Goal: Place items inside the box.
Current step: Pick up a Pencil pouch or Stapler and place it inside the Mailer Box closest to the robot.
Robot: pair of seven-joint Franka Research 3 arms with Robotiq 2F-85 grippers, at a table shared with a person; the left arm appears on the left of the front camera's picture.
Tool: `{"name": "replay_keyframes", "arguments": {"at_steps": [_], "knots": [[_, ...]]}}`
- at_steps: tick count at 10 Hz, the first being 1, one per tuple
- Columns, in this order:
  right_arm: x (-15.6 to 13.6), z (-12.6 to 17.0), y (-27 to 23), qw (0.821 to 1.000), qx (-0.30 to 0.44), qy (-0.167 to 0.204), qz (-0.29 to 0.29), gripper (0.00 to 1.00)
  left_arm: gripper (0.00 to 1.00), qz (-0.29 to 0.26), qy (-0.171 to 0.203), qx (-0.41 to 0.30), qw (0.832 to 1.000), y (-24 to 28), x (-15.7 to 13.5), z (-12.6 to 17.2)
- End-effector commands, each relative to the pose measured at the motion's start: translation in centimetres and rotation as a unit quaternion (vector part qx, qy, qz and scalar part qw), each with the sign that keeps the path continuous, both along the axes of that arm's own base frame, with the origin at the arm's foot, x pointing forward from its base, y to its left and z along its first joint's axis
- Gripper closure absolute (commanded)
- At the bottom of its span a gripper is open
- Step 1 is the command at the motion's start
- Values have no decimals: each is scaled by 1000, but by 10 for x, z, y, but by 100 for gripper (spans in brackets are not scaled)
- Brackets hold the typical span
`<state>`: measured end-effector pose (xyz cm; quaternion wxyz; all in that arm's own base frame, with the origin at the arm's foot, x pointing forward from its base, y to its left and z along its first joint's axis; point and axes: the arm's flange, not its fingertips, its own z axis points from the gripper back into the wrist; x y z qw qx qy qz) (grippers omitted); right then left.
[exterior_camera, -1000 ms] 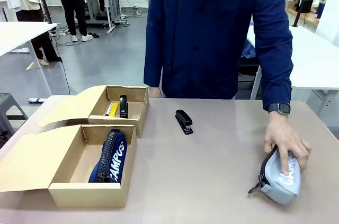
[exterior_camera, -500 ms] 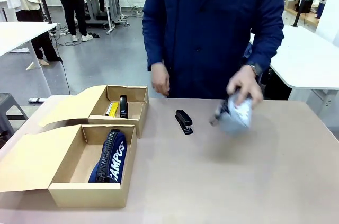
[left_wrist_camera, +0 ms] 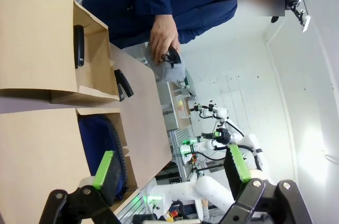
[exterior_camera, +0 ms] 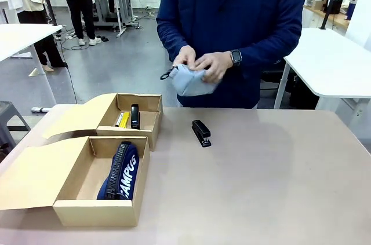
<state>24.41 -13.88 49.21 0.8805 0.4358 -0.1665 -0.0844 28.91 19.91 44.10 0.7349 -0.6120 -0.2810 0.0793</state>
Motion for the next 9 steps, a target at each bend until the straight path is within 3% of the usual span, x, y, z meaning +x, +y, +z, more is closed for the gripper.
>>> {"name": "replay_keyframes", "arguments": {"at_steps": [1,3,4,5,6,7,9], "knots": [[32,9,124,992,-102,60,44,0,0,1,-15,-3,1000,-1,-1,2],[63,-2,225,973,-180,83,114,0,0,1,-15,-3,1000,-1,-1,2],[73,-12,269,962,-215,77,153,0,0,1,-15,-3,1000,-1,-1,2],[80,-25,294,957,-228,89,152,0,0,1,-15,-3,1000,-1,-1,2],[69,-30,302,949,-229,97,195,0,0,1,-15,-3,1000,-1,-1,2],[49,-18,296,960,-217,82,157,0,0,1,-15,-3,1000,-1,-1,2],[49,-18,296,960,-217,82,157,0,0,1,-15,-3,1000,-1,-1,2]]}}
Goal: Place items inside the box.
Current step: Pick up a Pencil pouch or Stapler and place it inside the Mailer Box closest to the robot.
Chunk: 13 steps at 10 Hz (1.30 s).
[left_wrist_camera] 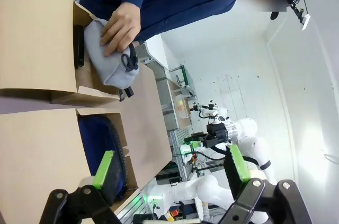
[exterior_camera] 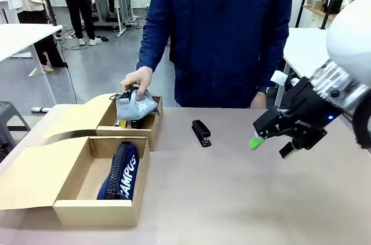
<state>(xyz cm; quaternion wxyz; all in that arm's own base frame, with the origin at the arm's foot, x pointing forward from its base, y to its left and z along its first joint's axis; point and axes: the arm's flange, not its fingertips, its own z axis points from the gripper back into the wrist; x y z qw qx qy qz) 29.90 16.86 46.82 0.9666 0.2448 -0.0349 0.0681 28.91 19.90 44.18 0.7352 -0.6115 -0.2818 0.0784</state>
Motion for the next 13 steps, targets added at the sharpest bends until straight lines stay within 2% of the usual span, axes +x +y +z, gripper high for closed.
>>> {"name": "replay_keyframes", "arguments": {"at_steps": [1,2,3,5,7,8,10,13], "knots": [[-1,-7,9,1000,-6,6,11,0,0,1,-14,-4,1000,-1,-1,1],[22,-7,56,996,-81,29,-1,0,0,1,-14,-4,1000,-1,-1,1],[50,-1,103,992,-117,46,-20,0,0,1,-14,-4,1000,-1,-1,1],[99,2,157,981,-173,78,-39,0,0,1,-14,-4,1000,-1,-1,1],[146,-16,199,966,-237,87,-55,0,0,1,-14,-4,1000,-1,-1,1],[171,-23,210,960,-260,83,-59,0,0,1,-14,-4,1000,-1,-1,1],[217,-37,215,958,-259,90,-86,0,0,1,-14,-4,1000,-1,-1,1],[257,-53,220,963,-249,37,-101,0,0,1,-14,-4,1000,-1,-1,1]]}}
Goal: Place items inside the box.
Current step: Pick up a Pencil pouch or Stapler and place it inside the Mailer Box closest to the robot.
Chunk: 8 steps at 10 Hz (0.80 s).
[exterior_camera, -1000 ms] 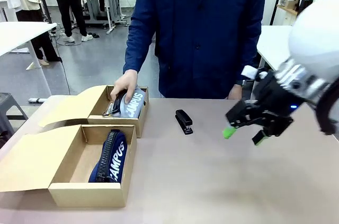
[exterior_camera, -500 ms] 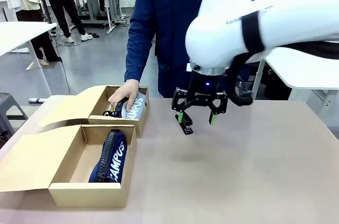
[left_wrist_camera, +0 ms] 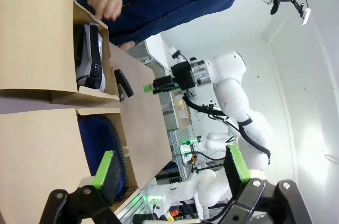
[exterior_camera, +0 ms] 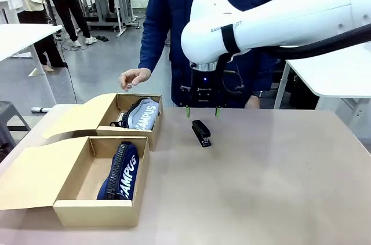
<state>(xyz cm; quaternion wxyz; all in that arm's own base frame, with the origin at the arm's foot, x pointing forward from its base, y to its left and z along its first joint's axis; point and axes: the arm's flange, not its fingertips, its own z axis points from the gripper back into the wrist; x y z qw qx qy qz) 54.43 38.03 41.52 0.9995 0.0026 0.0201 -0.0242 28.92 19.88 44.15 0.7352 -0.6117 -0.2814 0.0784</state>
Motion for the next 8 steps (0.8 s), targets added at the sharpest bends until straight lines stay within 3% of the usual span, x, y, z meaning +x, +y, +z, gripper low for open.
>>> {"name": "replay_keyframes", "arguments": {"at_steps": [1,5,8], "knots": [[21,-7,6,1000,-6,-27,-3,0,0,2,-14,-4,1000,-1,-1,1],[35,-26,-4,998,-6,-1,57,0,0,2,-14,-4,1000,-1,-1,1],[44,-39,-23,981,32,45,185,0,0,2,-14,-4,1000,-1,-1,1]]}}
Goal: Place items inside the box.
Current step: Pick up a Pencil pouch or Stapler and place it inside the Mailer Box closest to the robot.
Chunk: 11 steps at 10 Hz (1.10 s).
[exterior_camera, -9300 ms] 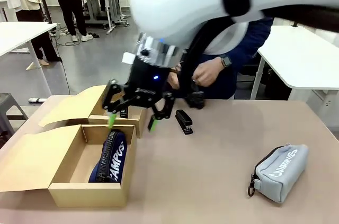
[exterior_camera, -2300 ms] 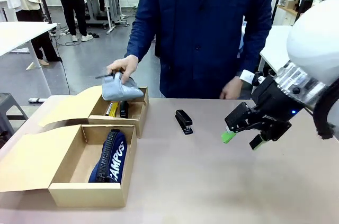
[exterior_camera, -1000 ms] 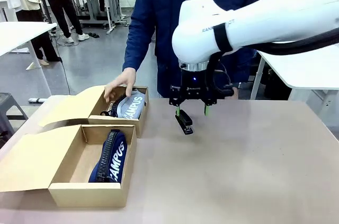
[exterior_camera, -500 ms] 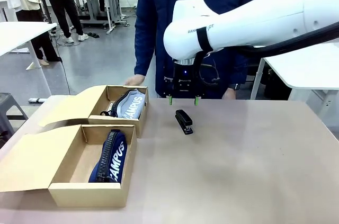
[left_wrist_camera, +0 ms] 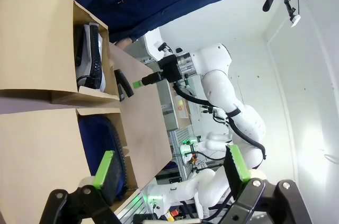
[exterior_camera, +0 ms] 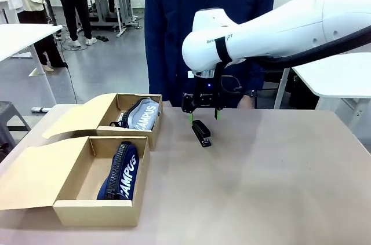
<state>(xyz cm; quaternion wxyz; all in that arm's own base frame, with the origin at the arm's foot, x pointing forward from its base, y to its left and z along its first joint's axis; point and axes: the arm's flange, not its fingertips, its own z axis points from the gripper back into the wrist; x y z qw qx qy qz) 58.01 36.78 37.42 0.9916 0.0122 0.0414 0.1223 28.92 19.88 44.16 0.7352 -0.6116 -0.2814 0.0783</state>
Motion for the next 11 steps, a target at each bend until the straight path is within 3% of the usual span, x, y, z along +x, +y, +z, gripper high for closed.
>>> {"name": "replay_keyframes", "arguments": {"at_steps": [1,2,3,4,6,7,8,11], "knots": [[10,-3,-11,999,20,16,44,0,0,2,-14,-4,1000,-1,-1,1],[10,-8,-7,999,27,0,38,0,0,2,-14,-4,1000,-1,-1,1],[9,-11,-2,1000,28,9,-1,0,0,2,-14,-4,1000,-1,-1,1],[7,-7,-8,999,11,5,38,0,0,2,-14,-4,1000,-1,-1,1],[7,-12,-7,999,14,9,33,0,0,2,-14,-4,1000,-1,-1,1],[15,-28,1,1000,-1,-23,3,0,0,2,-14,-4,1000,-1,-1,1],[18,-41,11,999,9,-32,-1,0,0,2,-14,-4,1000,-1,-1,1],[21,-64,17,999,-12,-33,-19,0,0,2,-14,-4,1000,-1,-1,1]]}}
